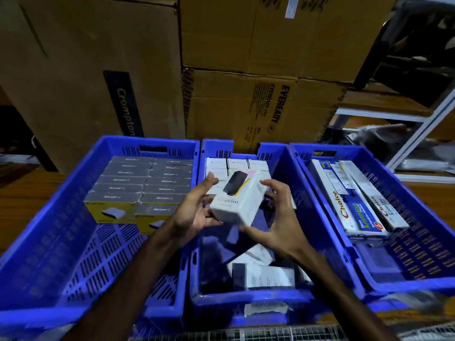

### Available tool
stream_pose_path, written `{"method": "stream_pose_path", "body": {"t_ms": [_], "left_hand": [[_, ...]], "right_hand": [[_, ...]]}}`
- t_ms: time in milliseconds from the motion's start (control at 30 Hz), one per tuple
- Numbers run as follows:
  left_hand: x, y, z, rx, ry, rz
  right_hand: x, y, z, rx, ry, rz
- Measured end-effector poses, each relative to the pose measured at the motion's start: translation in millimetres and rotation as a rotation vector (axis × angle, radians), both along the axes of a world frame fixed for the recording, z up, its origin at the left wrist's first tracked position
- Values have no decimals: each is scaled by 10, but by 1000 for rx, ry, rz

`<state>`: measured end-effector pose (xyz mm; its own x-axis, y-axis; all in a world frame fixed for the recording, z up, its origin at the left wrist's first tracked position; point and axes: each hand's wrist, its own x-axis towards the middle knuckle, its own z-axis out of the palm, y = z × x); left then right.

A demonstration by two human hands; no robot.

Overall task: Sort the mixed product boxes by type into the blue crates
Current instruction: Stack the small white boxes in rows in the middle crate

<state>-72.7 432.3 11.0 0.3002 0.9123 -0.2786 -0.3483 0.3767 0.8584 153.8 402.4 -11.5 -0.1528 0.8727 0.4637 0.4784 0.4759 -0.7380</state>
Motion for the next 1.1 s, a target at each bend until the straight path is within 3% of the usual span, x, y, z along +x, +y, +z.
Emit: {"method": "stream_pose_path", "body": {"t_ms": [200, 433, 500, 633, 767, 900, 1100], "left_hand": [[16, 0, -41, 61, 65, -61], [50, 15, -76, -129, -153, -41], [39, 57, -64, -93, -124, 19], [-7, 177, -5, 44, -77, 101], [46, 268, 20, 244, -6, 62], [66, 378, 20, 428, 282, 12], [180, 415, 37, 471, 443, -140]], "right_hand": [[-65, -48, -93, 303, -226, -109], [-39, -55, -63, 440, -214, -250], [2, -39, -43, 391, -122, -198], [151, -21, 13, 103, 72, -152], [339, 22, 105, -20, -121, -168], [427, 111, 111, -88, -300, -163], [313, 280, 219, -251, -291, 22]]}}
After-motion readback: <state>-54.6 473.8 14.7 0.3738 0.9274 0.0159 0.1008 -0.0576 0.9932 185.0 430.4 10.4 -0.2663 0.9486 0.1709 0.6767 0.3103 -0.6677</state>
